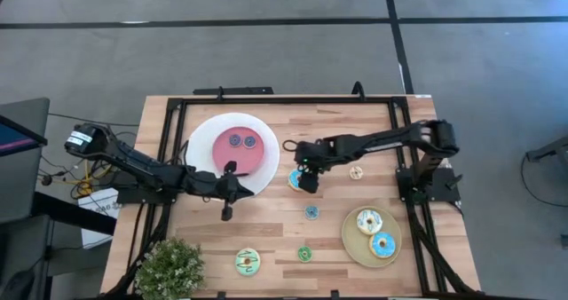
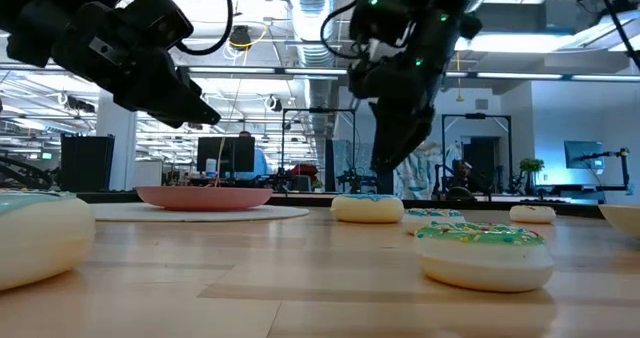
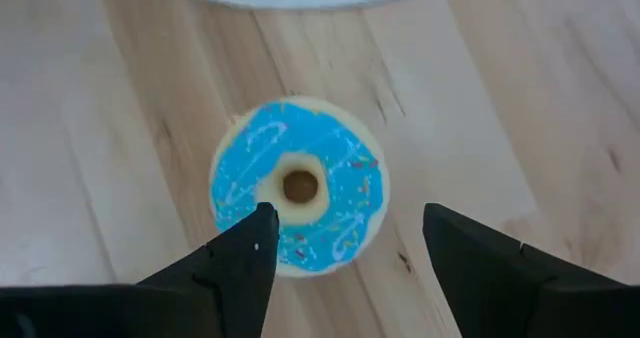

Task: Pick & Place donuts
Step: Put the large light blue donut onto the brown plate

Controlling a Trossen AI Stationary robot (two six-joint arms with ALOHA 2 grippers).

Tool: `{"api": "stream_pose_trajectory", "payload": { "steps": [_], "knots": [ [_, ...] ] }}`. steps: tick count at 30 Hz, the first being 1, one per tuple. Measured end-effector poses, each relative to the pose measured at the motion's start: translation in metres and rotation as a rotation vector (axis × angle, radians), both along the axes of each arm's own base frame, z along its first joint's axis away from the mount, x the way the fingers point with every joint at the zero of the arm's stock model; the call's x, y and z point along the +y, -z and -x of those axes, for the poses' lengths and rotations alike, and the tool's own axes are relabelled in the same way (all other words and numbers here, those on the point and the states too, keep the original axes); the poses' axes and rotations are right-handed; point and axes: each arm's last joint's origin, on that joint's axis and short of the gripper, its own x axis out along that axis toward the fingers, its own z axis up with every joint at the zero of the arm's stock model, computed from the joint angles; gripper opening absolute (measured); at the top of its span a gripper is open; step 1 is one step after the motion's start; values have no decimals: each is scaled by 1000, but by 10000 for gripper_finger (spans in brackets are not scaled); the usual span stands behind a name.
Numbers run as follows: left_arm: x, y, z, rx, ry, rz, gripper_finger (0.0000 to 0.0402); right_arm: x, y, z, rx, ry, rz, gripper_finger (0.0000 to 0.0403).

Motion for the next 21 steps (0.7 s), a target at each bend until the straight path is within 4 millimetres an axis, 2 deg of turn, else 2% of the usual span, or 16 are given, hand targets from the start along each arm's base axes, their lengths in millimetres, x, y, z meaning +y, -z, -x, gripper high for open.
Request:
{"api": "stream_pose_trajectory", "payload": {
  "steps": [6, 11, 15, 21],
  "knots": [
    [-1, -3, -3, 46, -5, 3, 2, -2, 15, -17, 46, 4, -3, 237],
    [-1, -3, -3, 50, -9, 11, 2, -11, 30, -22, 79, 36, -9, 237],
    [-1, -2, -3, 59, -12, 15, 2, -18, 36, -22, 88, 70, -18, 237],
    [-1, -1, -2, 72, -17, 12, 2, -18, 38, -21, 106, 62, -43, 237]
  ]
}}
